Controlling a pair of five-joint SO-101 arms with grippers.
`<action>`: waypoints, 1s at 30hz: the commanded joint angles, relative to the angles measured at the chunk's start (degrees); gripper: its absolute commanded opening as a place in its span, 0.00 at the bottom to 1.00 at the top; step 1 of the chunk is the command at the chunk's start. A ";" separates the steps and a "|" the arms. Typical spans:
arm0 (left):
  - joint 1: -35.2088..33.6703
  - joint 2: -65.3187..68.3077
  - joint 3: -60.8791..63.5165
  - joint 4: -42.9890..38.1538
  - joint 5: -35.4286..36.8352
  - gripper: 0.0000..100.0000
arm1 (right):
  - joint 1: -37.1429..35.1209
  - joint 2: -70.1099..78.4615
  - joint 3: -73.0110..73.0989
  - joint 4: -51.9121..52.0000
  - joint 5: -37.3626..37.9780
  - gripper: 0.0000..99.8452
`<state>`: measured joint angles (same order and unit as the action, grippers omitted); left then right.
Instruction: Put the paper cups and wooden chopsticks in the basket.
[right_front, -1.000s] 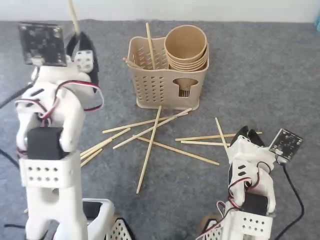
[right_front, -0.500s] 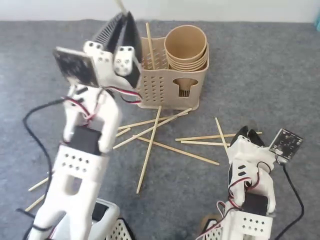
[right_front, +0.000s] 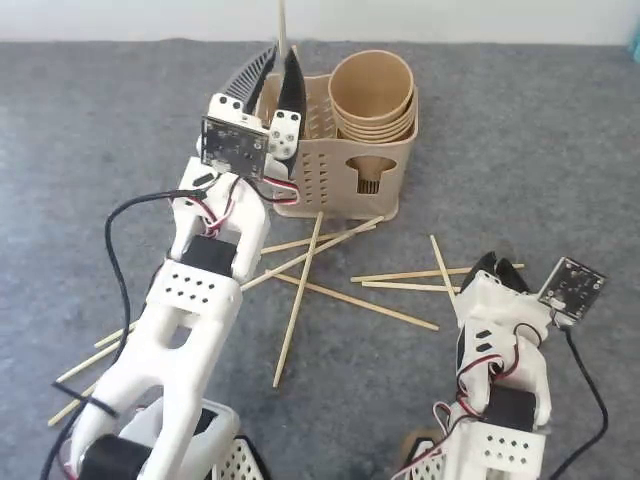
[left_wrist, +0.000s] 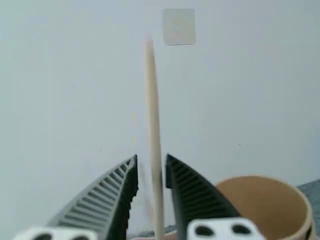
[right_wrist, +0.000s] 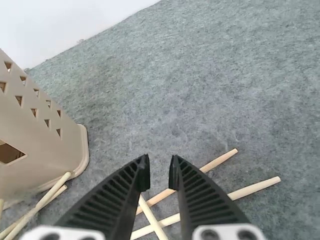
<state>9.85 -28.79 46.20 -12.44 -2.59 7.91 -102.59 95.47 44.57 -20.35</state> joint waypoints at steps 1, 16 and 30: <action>-0.79 -1.67 -3.91 6.51 4.13 0.26 | 0.04 -0.13 0.79 -0.13 1.23 0.08; -14.07 -28.22 -9.27 51.25 6.42 0.30 | 0.13 0.40 1.05 0.40 12.31 0.08; -30.77 -33.67 14.90 66.99 6.42 0.30 | -0.57 0.57 -6.86 13.58 21.27 0.08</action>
<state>-19.52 -61.32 56.13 56.75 3.30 8.09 -102.68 94.33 54.77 -0.31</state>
